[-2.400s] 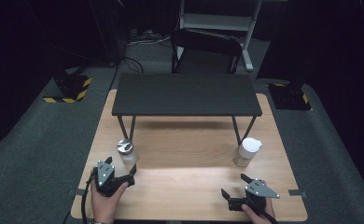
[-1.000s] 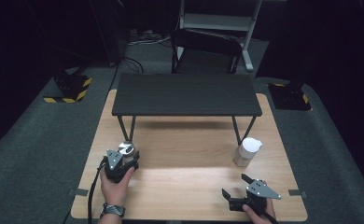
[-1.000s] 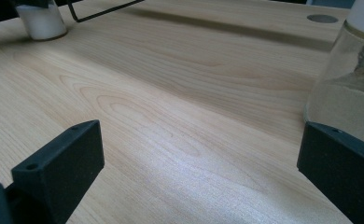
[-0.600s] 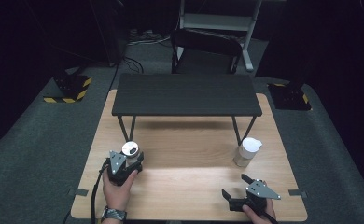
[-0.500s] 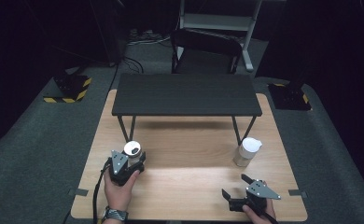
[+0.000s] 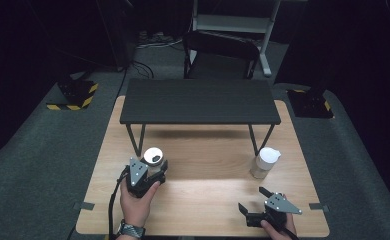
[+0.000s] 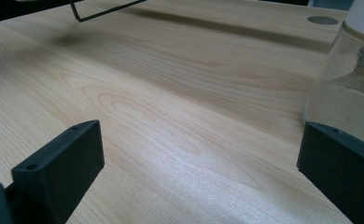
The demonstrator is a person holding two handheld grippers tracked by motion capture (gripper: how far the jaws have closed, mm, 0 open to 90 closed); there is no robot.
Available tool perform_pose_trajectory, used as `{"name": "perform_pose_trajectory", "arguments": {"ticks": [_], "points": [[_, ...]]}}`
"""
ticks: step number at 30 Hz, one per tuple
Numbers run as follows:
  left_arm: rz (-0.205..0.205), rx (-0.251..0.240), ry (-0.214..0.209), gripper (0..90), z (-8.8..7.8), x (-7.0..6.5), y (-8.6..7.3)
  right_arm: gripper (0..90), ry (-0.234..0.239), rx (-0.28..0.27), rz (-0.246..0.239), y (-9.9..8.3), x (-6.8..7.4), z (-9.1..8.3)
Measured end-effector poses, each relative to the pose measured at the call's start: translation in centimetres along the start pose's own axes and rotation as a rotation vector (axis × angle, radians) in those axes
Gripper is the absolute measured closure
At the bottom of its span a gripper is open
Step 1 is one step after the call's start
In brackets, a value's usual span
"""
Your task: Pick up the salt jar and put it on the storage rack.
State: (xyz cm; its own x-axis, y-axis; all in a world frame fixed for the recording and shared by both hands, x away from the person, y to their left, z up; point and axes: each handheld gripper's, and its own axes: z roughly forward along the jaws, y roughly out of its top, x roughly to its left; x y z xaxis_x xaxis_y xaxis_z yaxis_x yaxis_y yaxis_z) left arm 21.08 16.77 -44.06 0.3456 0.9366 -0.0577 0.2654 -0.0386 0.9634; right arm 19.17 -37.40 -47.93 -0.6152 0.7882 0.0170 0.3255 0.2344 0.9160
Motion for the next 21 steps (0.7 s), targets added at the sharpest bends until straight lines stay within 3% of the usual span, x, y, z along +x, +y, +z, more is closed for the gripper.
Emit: {"name": "perform_pose_trajectory", "arguments": {"ticks": [8, 15, 21], "points": [[0.0, -0.019, -0.001, 30.9, 0.0, -0.8, 2.2, 0.5, -0.001, -0.001, 0.001, 0.0, 0.0, -0.1], [0.035, -0.045, 0.002, 31.0, -0.4, -1.2, 4.2, 0.5, 0.001, -0.004, 0.004, -0.1, -0.2, -0.1], [0.029, -0.068, -0.003, 31.0, -0.6, -1.5, 6.3, 0.4, 0.001, -0.004, 0.006, -0.1, -0.2, -0.2]]}}
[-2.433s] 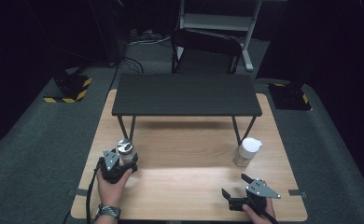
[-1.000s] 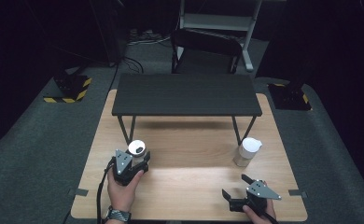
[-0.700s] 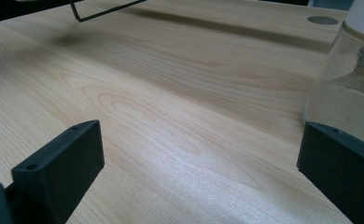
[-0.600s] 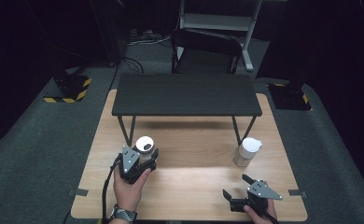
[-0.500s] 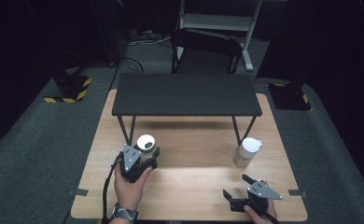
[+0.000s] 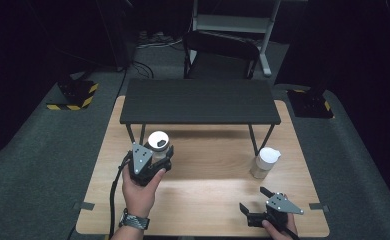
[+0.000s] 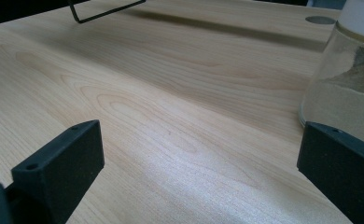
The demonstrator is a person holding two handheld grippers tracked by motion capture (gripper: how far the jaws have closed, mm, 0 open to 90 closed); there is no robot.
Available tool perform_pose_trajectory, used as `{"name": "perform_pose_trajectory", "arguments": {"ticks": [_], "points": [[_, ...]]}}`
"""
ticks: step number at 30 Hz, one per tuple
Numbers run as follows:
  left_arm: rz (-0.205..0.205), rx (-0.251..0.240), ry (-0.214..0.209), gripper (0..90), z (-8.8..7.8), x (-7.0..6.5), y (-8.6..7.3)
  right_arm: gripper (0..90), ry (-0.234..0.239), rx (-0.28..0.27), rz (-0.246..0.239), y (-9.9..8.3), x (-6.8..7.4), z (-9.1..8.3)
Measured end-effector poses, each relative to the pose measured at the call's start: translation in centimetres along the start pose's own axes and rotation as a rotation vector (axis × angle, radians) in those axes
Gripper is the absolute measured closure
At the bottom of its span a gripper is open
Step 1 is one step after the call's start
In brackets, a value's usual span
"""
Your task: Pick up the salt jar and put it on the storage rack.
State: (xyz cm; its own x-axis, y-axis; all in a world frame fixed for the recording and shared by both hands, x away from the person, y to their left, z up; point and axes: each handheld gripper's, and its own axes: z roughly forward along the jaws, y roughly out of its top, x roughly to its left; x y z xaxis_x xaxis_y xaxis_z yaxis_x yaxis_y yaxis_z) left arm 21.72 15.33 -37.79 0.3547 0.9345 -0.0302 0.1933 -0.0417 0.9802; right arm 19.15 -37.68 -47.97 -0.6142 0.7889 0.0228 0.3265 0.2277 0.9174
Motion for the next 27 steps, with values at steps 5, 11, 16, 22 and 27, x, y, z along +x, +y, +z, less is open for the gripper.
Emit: {"name": "perform_pose_trajectory", "arguments": {"ticks": [5, 11, 16, 22, 27], "points": [[0.008, -0.018, 0.0, 31.0, 0.1, -0.3, 1.5, 0.5, 0.0, 0.0, -0.001, 0.0, 0.0, 0.0], [0.02, -0.042, 0.001, 31.0, 0.1, -0.6, 2.9, 0.5, 0.0, -0.002, 0.0, 0.0, 0.0, 0.0], [0.018, -0.057, 0.0, 31.1, 0.5, -0.6, 3.8, 0.4, 0.0, -0.002, -0.002, 0.0, 0.0, 0.0], [0.016, -0.073, 0.011, 31.1, 1.6, -0.5, 5.0, 0.5, 0.0, -0.001, -0.005, 0.0, 0.0, -0.1], [0.018, -0.083, 0.028, 31.1, 2.4, -0.3, 6.0, 0.5, 0.0, 0.0, -0.006, 0.0, 0.0, -0.1]]}}
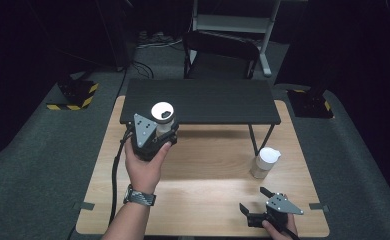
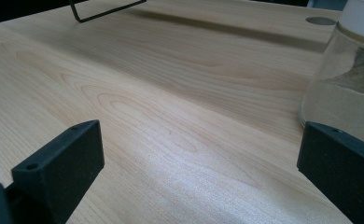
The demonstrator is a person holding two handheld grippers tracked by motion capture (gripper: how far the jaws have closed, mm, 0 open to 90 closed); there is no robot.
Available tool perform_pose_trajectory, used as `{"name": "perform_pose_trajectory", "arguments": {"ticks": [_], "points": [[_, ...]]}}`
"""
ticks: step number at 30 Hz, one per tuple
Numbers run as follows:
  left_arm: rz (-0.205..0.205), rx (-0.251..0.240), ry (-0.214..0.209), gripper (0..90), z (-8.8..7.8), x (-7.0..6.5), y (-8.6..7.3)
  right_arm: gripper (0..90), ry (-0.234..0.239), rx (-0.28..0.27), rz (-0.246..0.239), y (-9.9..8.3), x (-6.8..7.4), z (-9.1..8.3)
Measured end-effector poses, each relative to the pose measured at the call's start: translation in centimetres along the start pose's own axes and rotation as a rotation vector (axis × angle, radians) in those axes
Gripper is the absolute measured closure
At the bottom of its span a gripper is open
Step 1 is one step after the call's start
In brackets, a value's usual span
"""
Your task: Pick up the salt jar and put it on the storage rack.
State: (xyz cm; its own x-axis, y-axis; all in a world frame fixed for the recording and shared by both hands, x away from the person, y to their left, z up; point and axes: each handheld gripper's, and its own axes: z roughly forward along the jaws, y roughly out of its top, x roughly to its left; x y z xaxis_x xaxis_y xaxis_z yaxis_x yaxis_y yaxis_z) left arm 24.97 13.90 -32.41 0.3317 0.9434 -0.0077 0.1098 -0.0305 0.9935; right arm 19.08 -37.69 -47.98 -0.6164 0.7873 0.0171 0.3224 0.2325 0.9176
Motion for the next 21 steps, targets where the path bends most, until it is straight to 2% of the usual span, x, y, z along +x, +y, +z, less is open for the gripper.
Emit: {"name": "perform_pose_trajectory", "arguments": {"ticks": [6, 12, 21], "points": [[-0.004, -0.014, 0.017, 31.1, 1.2, 0.3, 0.6, 0.5, 0.002, -0.004, -0.004, -0.1, 0.0, 0.0], [0.011, -0.016, 0.031, 31.1, 2.5, 0.2, 0.8, 0.4, 0.005, -0.006, -0.002, -0.1, -0.1, -0.1], [-0.005, -0.014, 0.053, 31.1, 4.9, 0.2, 0.7, 0.5, 0.009, -0.008, 0.001, -0.2, -0.2, -0.2]]}}
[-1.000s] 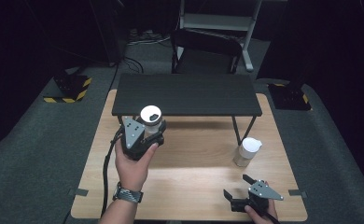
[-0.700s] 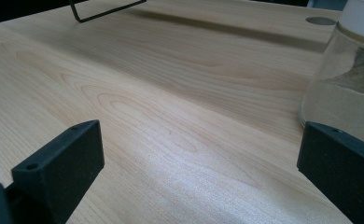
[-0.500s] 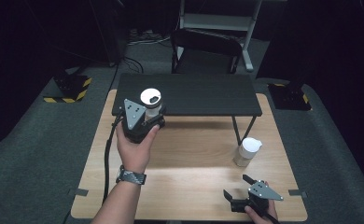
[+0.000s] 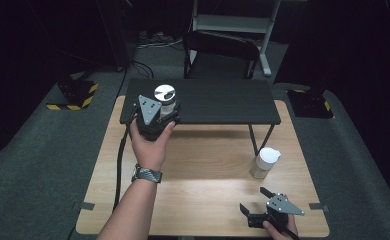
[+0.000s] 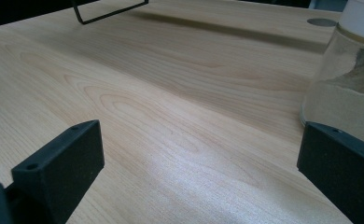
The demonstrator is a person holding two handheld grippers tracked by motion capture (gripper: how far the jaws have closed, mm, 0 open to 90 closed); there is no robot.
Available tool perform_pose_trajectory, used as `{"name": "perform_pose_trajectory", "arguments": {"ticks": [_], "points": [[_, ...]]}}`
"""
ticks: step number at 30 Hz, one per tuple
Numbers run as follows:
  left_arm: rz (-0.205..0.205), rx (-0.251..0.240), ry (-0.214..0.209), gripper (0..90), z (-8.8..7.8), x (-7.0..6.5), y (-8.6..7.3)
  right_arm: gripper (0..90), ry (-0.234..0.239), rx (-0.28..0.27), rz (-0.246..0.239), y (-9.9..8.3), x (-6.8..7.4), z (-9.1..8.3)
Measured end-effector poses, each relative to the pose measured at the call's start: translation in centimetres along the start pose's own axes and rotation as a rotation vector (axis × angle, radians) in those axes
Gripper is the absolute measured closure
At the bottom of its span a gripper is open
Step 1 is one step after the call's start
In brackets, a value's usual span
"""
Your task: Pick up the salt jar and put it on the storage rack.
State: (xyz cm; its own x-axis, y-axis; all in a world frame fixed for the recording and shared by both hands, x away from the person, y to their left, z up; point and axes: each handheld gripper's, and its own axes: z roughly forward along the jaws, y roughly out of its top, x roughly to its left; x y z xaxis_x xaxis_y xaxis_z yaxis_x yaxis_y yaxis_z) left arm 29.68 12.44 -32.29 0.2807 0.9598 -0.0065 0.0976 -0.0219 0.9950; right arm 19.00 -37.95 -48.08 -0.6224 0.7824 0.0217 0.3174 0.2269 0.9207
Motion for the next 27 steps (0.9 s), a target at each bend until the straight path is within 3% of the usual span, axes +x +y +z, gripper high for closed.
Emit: {"name": "perform_pose_trajectory", "arguments": {"ticks": [13, 21, 27], "points": [[-0.002, 0.032, 0.035, 31.1, 3.1, 0.3, 0.2, 0.4, 0.013, -0.007, 0.003, -0.1, -0.2, -0.1], [-0.002, 0.05, 0.041, 31.1, 3.9, 0.3, -0.1, 0.4, 0.017, -0.005, 0.009, -0.1, -0.3, 0.0], [-0.033, 0.044, 0.035, 31.0, 4.0, 0.5, -0.4, 0.4, 0.014, -0.005, 0.001, -0.1, -0.2, 0.0]]}}
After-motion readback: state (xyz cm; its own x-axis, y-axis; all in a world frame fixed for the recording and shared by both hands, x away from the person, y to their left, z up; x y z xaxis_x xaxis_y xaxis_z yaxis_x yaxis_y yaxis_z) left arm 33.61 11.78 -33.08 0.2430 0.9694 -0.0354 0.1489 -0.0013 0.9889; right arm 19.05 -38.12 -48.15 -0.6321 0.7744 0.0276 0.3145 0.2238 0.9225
